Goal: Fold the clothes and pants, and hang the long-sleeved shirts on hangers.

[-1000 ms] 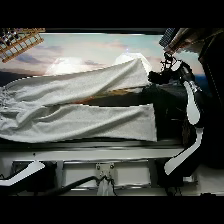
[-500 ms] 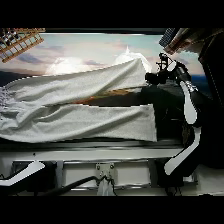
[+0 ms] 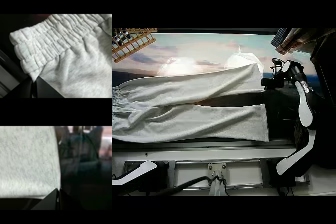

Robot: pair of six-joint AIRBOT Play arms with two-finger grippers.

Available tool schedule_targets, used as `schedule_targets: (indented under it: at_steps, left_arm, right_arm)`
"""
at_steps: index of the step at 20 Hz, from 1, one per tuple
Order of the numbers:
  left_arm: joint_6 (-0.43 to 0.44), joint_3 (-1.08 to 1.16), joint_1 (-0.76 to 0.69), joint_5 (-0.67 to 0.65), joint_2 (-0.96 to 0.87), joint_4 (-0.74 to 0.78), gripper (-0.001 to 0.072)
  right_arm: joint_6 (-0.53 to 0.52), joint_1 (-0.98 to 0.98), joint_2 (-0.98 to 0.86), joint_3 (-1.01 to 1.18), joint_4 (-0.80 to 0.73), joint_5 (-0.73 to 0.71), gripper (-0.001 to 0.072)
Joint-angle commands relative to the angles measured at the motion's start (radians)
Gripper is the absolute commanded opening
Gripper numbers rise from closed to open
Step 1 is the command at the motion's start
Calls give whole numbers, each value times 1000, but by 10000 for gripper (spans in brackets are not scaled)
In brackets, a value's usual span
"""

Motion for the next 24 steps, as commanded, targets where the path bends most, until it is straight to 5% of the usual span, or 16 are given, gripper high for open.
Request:
schedule_targets:
  at_steps: [1,12,13,15,19,24]
  left_arm:
    - [0,0,0,-1,-10,-2,31]
    - [0,0,0,-2,-10,-3,31]
    - [0,0,0,-2,-10,-7,30]
    - [0,0,0,-2,-10,-18,31]
    - [0,0,0,-9,-10,-18,31]
    - [0,0,0,-8,-10,-18,31]
  right_arm:
    - [10,-3,88,-78,-50,66,38]
    - [8,-3,278,-398,-134,54,40]
    - [10,-3,288,-397,-124,53,62]
    - [23,-3,333,-398,-117,54,281]
    - [43,-3,511,-426,-111,126,278]
    - [70,-3,772,-717,-44,252,279]
